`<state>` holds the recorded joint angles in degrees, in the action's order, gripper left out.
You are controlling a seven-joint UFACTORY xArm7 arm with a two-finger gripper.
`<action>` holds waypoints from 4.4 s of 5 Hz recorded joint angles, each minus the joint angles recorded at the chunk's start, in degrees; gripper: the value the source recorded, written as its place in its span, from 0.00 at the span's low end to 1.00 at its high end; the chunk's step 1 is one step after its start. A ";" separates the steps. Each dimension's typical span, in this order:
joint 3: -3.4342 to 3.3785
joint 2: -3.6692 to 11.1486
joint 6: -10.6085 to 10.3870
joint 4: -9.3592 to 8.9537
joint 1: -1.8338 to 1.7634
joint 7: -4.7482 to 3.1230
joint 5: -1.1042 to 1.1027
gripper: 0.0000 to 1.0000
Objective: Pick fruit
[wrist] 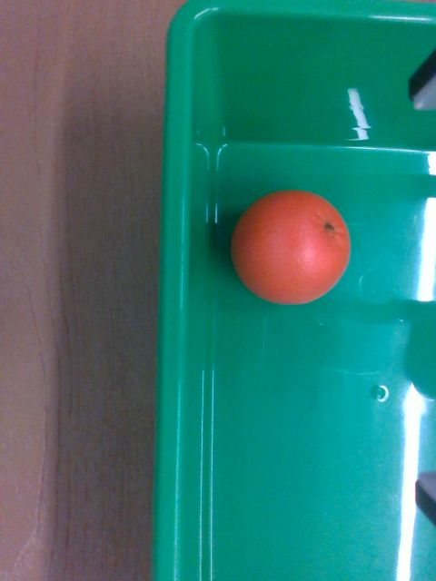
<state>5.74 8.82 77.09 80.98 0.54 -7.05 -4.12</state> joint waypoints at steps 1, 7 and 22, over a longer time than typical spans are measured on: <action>0.11 0.97 -2.55 -1.38 0.33 -1.12 0.17 0.00; 0.47 4.00 -10.54 -5.70 1.35 -4.65 0.68 0.00; 1.23 10.52 -27.72 -14.98 3.56 -12.23 1.80 0.00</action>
<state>6.97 19.34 49.37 66.00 4.10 -19.28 -2.32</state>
